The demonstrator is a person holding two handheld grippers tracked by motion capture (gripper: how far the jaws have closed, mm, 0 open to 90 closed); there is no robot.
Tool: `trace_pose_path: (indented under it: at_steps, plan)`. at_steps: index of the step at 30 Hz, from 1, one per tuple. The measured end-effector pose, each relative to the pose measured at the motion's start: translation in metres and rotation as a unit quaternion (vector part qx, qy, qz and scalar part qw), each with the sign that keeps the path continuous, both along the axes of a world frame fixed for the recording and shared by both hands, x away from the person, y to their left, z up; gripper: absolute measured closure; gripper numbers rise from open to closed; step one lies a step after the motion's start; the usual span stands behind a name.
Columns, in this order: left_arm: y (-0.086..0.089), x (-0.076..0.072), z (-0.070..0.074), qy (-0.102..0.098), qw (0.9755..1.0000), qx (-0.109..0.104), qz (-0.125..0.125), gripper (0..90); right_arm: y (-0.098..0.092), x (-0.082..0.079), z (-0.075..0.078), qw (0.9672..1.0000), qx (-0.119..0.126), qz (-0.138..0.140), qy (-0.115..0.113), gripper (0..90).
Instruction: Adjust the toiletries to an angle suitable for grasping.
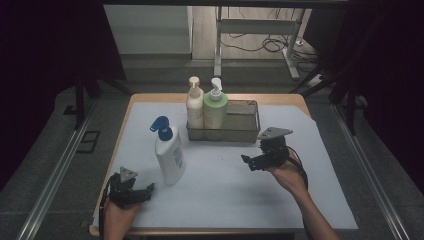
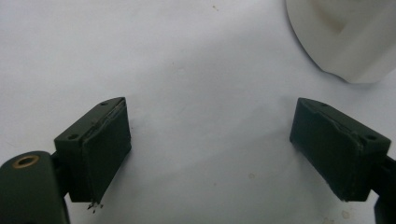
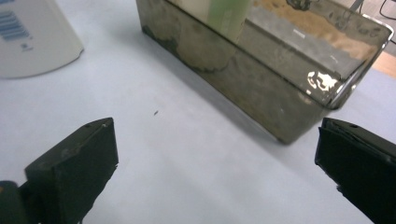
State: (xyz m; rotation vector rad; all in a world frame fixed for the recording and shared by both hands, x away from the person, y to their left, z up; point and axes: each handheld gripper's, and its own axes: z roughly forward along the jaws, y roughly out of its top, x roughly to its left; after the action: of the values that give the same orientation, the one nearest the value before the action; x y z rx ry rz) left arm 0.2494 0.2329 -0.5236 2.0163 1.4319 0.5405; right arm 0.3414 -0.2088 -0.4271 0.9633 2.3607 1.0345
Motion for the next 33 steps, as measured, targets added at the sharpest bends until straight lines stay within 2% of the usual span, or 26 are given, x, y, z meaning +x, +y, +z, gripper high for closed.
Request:
trace_pose_path:
  at_steps: [10, 23, 30, 33]
  plan:
    - [0.000, 0.000, 0.000, 0.000, 1.0000, 0.000, 0.000, 12.2, -0.021, -0.023, -0.009, 1.0000, 0.000, -0.006, 0.001, 0.0]
    - [0.000, 0.000, 0.000, 0.000, 1.0000, -0.001, 0.001, 12.3, -0.050, -0.050, -0.032, 0.9996, 0.003, -0.029, 0.002, 0.0]
    - [0.000, 0.000, 0.000, 0.001, 1.0000, 0.000, 0.000, 12.3, -0.061, -0.057, -0.050, 0.9991, 0.005, -0.040, 0.012, 0.0]
    - [0.000, 0.000, 0.000, 0.001, 1.0000, 0.000, 0.000, 12.3, -0.064, -0.058, -0.061, 0.9989, -0.004, -0.042, 0.022, 0.0]
